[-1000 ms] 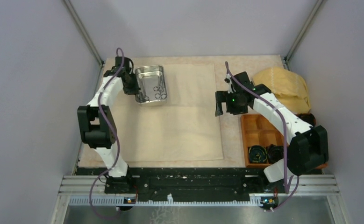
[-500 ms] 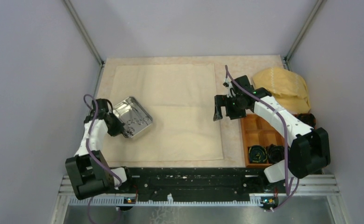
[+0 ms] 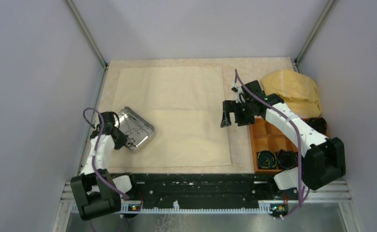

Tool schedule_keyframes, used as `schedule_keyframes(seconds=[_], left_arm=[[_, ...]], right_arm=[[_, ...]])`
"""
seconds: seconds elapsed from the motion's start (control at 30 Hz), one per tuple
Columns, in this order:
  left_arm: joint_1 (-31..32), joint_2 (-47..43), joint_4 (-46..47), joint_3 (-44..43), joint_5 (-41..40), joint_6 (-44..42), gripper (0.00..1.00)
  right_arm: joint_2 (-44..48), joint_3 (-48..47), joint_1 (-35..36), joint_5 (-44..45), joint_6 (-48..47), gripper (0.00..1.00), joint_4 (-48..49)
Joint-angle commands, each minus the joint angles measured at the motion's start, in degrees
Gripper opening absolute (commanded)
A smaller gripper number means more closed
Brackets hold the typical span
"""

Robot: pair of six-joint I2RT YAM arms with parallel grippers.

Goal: Open and lay out the surgical kit
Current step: Place the container in the surgical kit, then pick up the medical item from the container.

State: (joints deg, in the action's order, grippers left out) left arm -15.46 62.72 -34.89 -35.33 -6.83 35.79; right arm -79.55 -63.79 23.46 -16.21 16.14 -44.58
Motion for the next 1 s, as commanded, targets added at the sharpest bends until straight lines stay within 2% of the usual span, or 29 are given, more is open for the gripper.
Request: schedule_keyframes(seconds=[0.0, 0.03, 0.07, 0.13, 0.17, 0.23, 0.3, 0.4, 0.57, 0.8, 0.97], left_arm=[[-0.18, -1.65, 2.38, -0.09, -3.13, 4.50, 0.00], [-0.10, -1.66, 2.10, 0.05, -3.18, 5.17, 0.01], [-0.12, -1.56, 1.67, 0.16, -3.14, 5.88, 0.08], [-0.10, -0.98, 0.53, -0.11, -2.44, 6.88, 0.36], [-0.15, -0.66, -0.42, -0.60, -2.14, 7.07, 0.47], [-0.11, -0.28, -3.48, -1.82, -2.28, 7.57, 0.66], [-0.09, -0.84, -6.37, -3.13, -3.26, 7.71, 0.75], [-0.01, -2.64, -9.12, -6.60, -3.24, 6.68, 0.77], [1.15, -1.46, -6.93, -13.00, -0.24, 0.53, 0.67], [4.14, 11.85, -7.24, -22.25, -4.45, -5.34, 0.68], [4.13, 24.66, -13.51, -31.62, -5.06, -6.50, 0.68]], right_arm=[[1.61, -0.28, -0.36, -1.41, 0.05, 0.94, 1.38], [1.41, -0.60, -0.35, -1.33, -0.03, 0.94, 1.30], [1.31, -0.97, -0.35, -1.29, -0.08, 0.94, 1.19], [1.22, -1.39, -0.35, -1.13, -0.17, 0.94, 1.20], [1.22, -1.44, -0.35, -1.16, -0.16, 0.94, 1.31], [1.08, -1.35, -0.40, -1.35, -0.15, 0.94, 1.42], [1.15, -1.02, -0.35, -1.37, -0.07, 0.94, 1.63], [1.31, -0.43, -0.35, -1.28, -0.10, 0.94, 1.63], [1.18, -0.01, -0.35, -0.98, -0.32, 0.94, 1.44], [-1.21, -1.36, -0.36, -0.68, 0.00, 0.95, 1.07], [-1.66, -1.86, -0.35, -0.60, 0.88, 0.94, 1.41]])
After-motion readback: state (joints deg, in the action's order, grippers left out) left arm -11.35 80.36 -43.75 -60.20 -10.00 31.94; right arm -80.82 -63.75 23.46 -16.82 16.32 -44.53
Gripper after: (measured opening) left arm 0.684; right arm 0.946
